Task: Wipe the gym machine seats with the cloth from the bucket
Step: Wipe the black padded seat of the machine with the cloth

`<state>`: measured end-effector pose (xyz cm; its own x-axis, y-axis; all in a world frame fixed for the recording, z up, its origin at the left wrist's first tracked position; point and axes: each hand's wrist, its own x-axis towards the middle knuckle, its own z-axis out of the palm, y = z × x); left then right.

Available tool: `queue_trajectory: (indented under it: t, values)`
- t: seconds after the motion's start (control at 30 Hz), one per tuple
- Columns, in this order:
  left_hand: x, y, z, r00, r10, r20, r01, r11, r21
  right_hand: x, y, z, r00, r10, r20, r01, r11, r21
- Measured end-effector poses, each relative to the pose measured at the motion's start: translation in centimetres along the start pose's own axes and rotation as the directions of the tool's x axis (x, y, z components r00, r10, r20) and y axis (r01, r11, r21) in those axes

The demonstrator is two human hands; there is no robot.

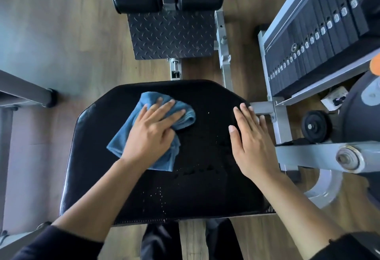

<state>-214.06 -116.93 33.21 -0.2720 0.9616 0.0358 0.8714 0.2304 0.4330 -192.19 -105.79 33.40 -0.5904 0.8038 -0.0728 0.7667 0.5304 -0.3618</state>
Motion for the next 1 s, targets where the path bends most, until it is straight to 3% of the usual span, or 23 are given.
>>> queue_trajectory:
  t: [0.13, 0.2, 0.3, 0.37, 0.43, 0.57, 0.6, 0.73, 0.8, 0.93, 1.0]
  values:
    - [3.3, -1.3, 0.1, 0.944, -0.298, -0.138, 0.301, 0.954, 0.002, 0.0, 0.3, -0.1, 0.999, -0.037, 0.005, 0.037, 0.999, -0.025]
    - [5.4, 0.5, 0.9, 0.924, -0.359, -0.131, 0.36, 0.933, -0.014, 0.0, 0.3, 0.0, 0.999, -0.037, -0.009, 0.037, 0.999, -0.019]
    - [4.2, 2.4, 1.6, 0.992, -0.12, -0.032, 0.119, 0.993, -0.021, 0.0, 0.3, 0.1, 0.999, -0.032, -0.021, 0.032, 0.999, -0.003]
    - [1.7, 1.7, 1.1, 1.0, 0.011, 0.009, -0.01, 1.0, -0.02, 0.1, 0.3, 0.0, 0.999, -0.029, -0.022, 0.029, 1.0, -0.004]
    - [1.3, 0.2, 0.5, 0.999, -0.039, -0.023, 0.038, 0.999, -0.023, 0.1, 0.4, -0.1, 0.999, -0.035, -0.021, 0.035, 0.999, -0.016]
    - [5.4, 1.7, 1.4, 0.947, -0.295, -0.128, 0.296, 0.955, -0.009, 0.0, 0.4, 0.0, 0.999, -0.041, -0.022, 0.041, 0.999, -0.023]
    - [6.0, 2.7, 1.8, 0.956, -0.273, -0.111, 0.272, 0.962, -0.017, 0.0, 0.3, 0.1, 0.999, -0.036, -0.025, 0.036, 0.999, -0.02]
    - [3.0, 3.0, 1.8, 0.998, 0.062, 0.027, -0.061, 0.998, -0.034, 0.1, 0.3, -0.1, 0.999, -0.037, -0.037, 0.036, 0.999, -0.012]
    - [2.5, 1.3, 1.1, 1.0, 0.022, -0.001, -0.022, 0.999, -0.036, 0.1, 0.4, 0.0, 0.999, -0.044, -0.033, 0.043, 0.999, -0.018]
    - [6.2, 2.2, 2.1, 0.968, -0.224, -0.112, 0.224, 0.974, -0.011, 0.0, 0.4, 0.2, 0.998, -0.044, -0.034, 0.043, 0.999, -0.021]
    - [6.6, 4.1, 2.5, 0.985, -0.152, -0.082, 0.151, 0.988, -0.019, 0.0, 0.3, 0.1, 0.998, -0.035, -0.047, 0.034, 0.999, -0.013]
